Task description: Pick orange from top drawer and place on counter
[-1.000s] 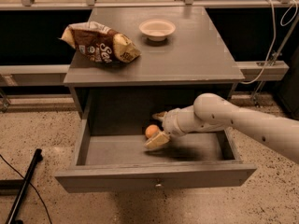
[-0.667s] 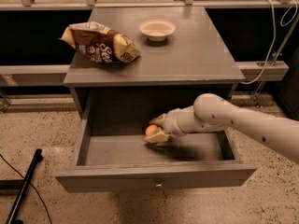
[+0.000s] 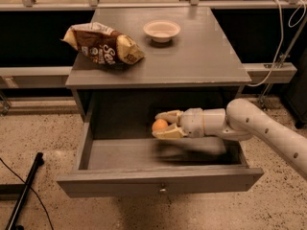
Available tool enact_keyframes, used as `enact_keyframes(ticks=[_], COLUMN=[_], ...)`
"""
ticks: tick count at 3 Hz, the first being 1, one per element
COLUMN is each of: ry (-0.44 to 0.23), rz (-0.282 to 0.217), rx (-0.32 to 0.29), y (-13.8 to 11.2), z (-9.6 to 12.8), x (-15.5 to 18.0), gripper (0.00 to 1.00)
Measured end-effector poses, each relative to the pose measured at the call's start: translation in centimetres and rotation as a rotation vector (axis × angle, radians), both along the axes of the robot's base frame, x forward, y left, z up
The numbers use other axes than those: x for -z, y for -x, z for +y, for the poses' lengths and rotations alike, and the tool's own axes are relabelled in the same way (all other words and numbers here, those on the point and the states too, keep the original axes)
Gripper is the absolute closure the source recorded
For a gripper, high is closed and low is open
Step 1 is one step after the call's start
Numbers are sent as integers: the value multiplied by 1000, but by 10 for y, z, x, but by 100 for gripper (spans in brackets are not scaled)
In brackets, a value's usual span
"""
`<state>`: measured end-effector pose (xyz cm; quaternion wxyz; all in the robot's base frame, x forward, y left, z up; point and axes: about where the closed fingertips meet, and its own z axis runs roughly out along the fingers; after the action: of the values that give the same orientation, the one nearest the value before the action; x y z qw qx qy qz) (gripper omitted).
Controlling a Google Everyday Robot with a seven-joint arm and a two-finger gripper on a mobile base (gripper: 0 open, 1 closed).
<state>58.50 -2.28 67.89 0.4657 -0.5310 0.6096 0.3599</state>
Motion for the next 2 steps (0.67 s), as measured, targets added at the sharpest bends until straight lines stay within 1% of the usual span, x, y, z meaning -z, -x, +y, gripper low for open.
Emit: enact_keyframes(ticks=[1, 2], ry=[-28, 68], rz=[-138, -251], rx=[-73, -103], y=[39, 48], z=[-31, -40], x=[-90, -173], gripper=[100, 100])
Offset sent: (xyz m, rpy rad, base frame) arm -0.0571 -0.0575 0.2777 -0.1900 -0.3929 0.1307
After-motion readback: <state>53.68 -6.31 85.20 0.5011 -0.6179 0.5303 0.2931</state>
